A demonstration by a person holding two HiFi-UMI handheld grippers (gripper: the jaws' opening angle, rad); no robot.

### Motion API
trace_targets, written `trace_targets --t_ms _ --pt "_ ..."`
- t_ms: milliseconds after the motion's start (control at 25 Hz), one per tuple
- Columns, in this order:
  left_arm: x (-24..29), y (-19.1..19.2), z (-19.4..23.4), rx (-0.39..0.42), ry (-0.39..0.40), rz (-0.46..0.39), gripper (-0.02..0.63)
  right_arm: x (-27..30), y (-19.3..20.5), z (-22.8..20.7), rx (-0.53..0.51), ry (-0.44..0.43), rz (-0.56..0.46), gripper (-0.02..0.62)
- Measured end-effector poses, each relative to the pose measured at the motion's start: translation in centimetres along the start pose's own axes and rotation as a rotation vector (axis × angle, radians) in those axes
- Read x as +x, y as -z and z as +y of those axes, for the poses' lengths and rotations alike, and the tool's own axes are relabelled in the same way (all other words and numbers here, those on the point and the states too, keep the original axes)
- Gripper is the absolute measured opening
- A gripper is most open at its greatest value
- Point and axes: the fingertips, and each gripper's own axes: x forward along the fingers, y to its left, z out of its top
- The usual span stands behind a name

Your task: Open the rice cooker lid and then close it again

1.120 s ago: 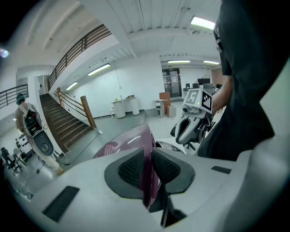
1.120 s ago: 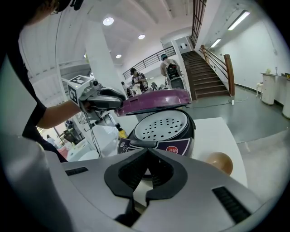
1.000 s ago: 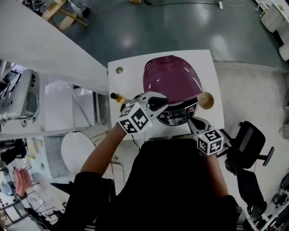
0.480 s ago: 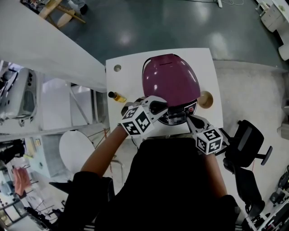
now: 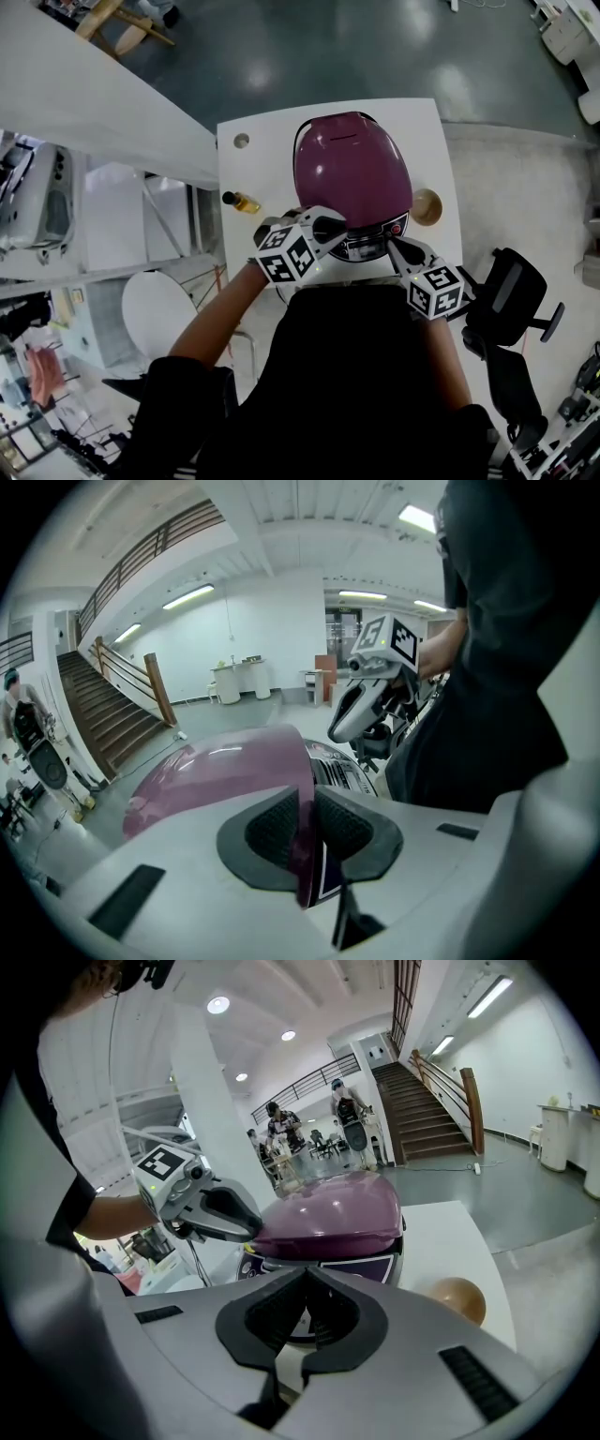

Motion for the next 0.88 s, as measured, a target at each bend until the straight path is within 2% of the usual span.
trace_targets --t_ms 440,880 --pt "1.3 1.4 -0.2 -0.027 0.033 0.029 0.021 0.2 -0.3 -0.3 0.011 0.013 0.0 0.0" --pt "1.5 1.6 0.2 -0.07 0.013 0.037 0.004 0.7 -0.2 -0.4 0.016 0.015 0.009 0.0"
